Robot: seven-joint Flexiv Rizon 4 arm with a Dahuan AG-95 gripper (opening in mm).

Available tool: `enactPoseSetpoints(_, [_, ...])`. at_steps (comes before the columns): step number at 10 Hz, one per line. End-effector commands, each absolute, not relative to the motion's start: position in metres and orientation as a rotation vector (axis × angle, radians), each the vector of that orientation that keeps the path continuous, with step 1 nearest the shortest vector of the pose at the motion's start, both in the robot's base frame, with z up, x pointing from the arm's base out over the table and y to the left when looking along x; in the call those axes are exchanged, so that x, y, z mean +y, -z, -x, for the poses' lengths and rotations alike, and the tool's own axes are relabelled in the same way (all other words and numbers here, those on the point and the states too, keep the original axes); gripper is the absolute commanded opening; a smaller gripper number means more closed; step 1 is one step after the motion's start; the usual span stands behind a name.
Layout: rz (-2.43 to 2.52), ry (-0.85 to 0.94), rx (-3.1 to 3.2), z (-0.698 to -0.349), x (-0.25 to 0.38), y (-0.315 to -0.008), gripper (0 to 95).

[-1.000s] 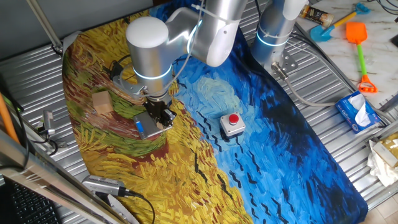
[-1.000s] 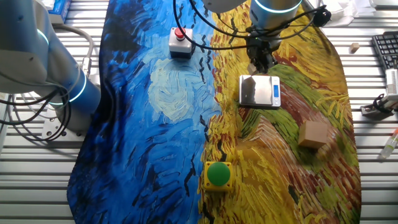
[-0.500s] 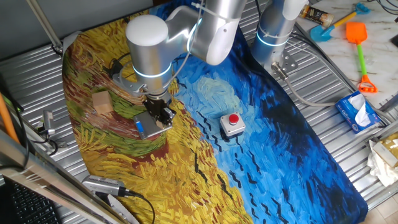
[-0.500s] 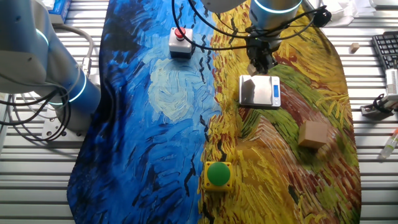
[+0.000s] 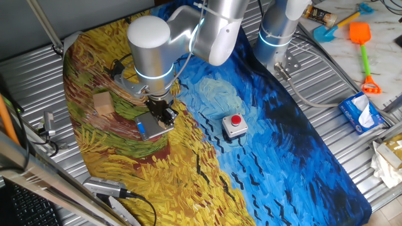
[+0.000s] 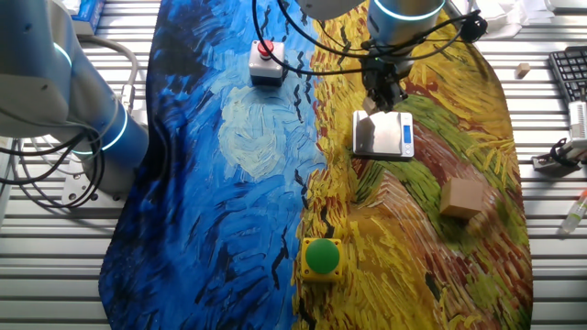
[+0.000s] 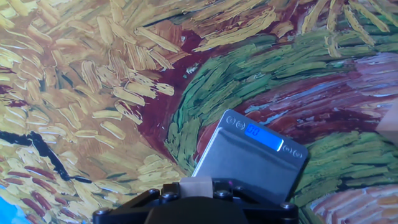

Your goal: Place the block on the scale

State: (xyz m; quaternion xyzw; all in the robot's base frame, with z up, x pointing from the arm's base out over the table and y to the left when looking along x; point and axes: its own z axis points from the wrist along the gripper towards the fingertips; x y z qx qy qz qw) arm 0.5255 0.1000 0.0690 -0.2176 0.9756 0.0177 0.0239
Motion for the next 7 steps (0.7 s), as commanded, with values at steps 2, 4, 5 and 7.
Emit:
enactPoseSetpoints(2, [0.671, -0.06, 3.019, -0.5243, 0.0995, -0.0703, 0.0])
enactPoseSetpoints(4, [0.662, -0.06, 3.021, -0.5242, 0.0995, -0.0702, 0.0])
enactPoseSetpoints(5, [0.659, -0.061, 3.021, -0.5241, 0.0995, -0.0702, 0.0])
enactPoseSetpoints(7, [0.661, -0.063, 3.02, -0.5241, 0.0995, -0.0702, 0.0])
